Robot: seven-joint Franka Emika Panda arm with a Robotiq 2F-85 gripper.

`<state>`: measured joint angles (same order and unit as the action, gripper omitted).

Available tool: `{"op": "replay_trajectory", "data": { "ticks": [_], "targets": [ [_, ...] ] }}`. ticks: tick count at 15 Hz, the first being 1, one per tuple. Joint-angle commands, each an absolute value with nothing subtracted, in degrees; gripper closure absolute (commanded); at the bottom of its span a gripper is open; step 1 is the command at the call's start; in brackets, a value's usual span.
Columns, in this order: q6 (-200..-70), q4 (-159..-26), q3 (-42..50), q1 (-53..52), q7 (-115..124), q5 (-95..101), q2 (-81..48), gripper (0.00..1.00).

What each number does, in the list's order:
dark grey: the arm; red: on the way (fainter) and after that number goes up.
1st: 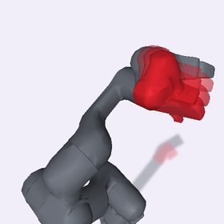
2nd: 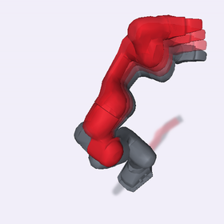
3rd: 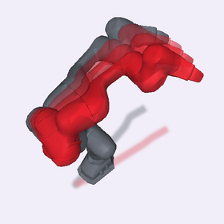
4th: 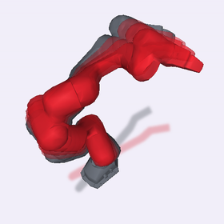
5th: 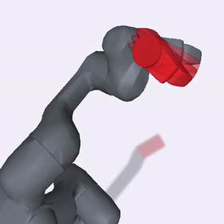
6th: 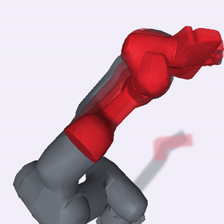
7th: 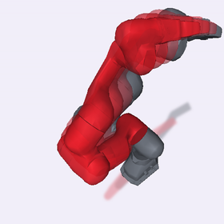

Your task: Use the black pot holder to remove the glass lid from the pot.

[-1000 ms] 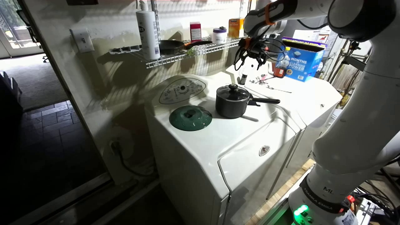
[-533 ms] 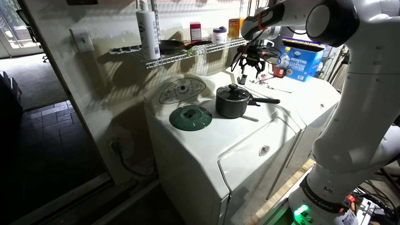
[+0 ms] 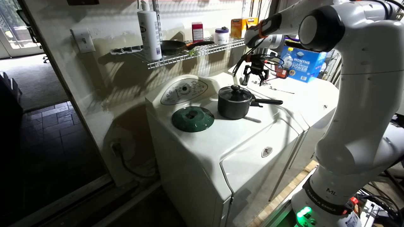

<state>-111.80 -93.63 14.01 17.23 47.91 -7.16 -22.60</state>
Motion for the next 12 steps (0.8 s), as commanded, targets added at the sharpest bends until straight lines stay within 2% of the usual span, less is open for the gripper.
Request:
{"op": "replay_trajectory", "data": {
  "ticks": [1, 12],
  "targets": [
    [-113.15, -92.55, 14.4, 17.51, 45.88, -10.18, -25.25, 0.0],
    [-114.19, -92.05, 15.8, 15.98, 48.79, -8.13, -28.45, 0.0]
  ]
}}
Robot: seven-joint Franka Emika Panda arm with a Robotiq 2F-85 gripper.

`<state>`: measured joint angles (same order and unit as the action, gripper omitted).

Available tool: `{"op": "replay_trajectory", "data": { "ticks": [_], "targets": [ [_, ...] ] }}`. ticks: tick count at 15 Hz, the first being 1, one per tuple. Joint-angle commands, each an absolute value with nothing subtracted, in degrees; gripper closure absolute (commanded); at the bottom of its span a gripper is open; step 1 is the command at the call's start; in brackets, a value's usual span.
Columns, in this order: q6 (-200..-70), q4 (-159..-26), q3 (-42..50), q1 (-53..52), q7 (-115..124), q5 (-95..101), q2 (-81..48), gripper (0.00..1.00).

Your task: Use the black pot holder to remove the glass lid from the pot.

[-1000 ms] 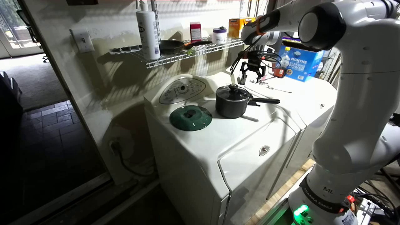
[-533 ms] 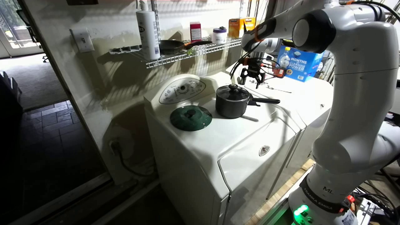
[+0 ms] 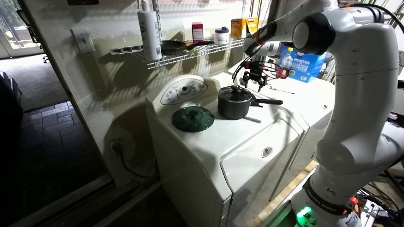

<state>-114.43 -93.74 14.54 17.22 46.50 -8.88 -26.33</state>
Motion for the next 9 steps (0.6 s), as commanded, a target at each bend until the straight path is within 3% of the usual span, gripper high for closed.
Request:
{"op": "replay_trajectory", "data": {
  "ticks": [1, 9],
  "targets": [
    [-113.73, -91.39, 15.88, 15.69, 50.1, -7.86, -29.63, 0.0],
    [-115.87, -89.53, 15.68, 13.83, 57.93, -8.13, -35.12, 0.0]
  ]
}}
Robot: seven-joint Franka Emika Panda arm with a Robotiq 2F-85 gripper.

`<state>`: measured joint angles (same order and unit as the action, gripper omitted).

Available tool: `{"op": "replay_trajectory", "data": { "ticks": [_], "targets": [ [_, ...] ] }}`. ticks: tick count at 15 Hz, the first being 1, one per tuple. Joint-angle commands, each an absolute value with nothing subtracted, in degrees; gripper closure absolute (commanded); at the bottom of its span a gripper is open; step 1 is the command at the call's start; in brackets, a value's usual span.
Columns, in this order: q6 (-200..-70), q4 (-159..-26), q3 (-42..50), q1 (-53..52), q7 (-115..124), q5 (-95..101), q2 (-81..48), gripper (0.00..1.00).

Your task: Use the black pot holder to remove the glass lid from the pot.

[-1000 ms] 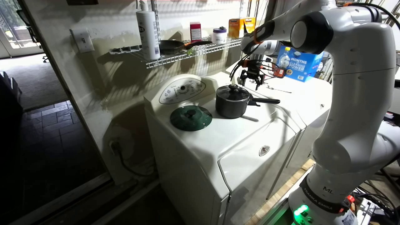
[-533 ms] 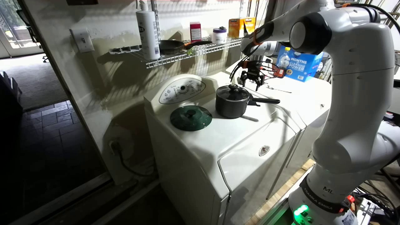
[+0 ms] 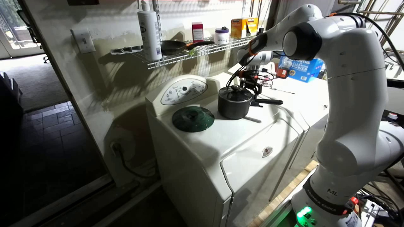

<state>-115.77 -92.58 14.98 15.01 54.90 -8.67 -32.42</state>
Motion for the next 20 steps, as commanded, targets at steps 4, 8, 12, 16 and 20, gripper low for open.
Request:
{"op": "replay_trajectory", "data": {
  "ticks": [4, 8, 12, 16, 20],
  "targets": [
    [-116.26, -87.53, 15.95, 13.74, 58.26, -7.49, -36.41, 0.0],
    [-115.46, -84.48, 16.55, 14.17, 58.11, -6.96, -38.04, 0.0],
    [-113.57, -81.37, 16.64, 14.86, 57.43, -7.15, -40.09, 0.0],
    [-109.81, -78.07, 16.29, 15.62, 56.52, -7.32, -42.31, 0.0],
    [-107.15, -74.98, 16.17, 15.96, 56.38, -7.27, -44.7, 0.0]
  ]
}}
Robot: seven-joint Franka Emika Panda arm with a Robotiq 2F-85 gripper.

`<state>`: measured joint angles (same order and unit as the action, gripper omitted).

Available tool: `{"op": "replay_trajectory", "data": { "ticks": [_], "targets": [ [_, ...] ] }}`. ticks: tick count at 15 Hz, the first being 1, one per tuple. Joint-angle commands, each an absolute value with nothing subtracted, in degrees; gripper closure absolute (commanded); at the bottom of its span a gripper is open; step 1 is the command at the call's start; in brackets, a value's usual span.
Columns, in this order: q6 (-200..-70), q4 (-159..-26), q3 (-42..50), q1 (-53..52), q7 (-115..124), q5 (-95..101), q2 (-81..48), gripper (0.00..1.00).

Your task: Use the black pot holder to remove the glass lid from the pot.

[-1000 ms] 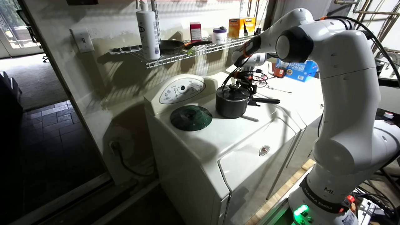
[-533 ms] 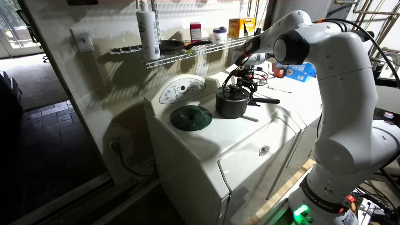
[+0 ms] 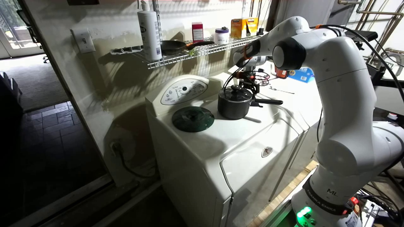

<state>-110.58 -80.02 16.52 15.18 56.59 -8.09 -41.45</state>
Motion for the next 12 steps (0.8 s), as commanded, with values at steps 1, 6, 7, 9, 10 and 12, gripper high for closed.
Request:
{"op": "replay_trajectory", "data": {
  "ticks": [1, 6, 7, 9, 10, 12],
  "targets": [
    [-106.59, -74.28, 16.12, 15.99, 56.3, -7.22, -45.28, 0.0],
    [-105.55, -72.17, 15.82, 16.1, 55.4, -7.27, -47.54, 0.25],
    [-105.46, -71.8, 15.79, 16.16, 55.49, -7.42, -47.94, 0.26],
    [-105.32, -71.0, 15.74, 16.23, 55.66, -7.54, -48.61, 0.41],
    [-104.96, -70.65, 15.75, 16.24, 55.79, -7.57, -48.83, 0.47],
    [-103.93, -69.91, 15.77, 16.33, 55.84, -7.49, -48.98, 0.6]
  ]
}}
